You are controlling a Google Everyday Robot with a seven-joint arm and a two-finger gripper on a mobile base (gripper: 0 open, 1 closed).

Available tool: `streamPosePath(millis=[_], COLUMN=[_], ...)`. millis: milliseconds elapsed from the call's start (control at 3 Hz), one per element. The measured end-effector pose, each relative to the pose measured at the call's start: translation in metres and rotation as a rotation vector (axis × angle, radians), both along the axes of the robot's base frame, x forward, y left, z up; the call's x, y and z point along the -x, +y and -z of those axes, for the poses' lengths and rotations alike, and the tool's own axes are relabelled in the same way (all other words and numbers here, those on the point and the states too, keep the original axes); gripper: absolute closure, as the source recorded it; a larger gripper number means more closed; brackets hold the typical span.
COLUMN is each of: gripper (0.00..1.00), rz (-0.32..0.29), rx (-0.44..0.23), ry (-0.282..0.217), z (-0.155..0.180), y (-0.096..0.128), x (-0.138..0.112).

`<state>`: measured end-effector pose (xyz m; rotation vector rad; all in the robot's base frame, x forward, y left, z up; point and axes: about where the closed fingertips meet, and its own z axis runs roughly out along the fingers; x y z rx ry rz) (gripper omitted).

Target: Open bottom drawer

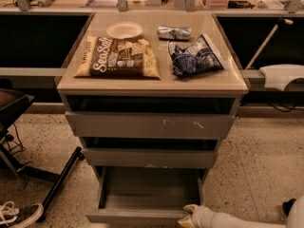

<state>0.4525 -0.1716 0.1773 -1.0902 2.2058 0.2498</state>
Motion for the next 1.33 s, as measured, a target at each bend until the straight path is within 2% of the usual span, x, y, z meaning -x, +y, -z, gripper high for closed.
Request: streamPosePath(millis=[333, 667, 1333], gripper=[1.00, 0.81, 0.34], rz=[0.011, 0.011, 0.011], rx=[0.000, 0.000, 0.000], ry=[-0.001, -0.001, -0.001], z=[0.0000, 0.0000, 0.0001], y=[0.0007, 0.0007, 0.0007], x=[0.0096, 0.0096, 0.0096])
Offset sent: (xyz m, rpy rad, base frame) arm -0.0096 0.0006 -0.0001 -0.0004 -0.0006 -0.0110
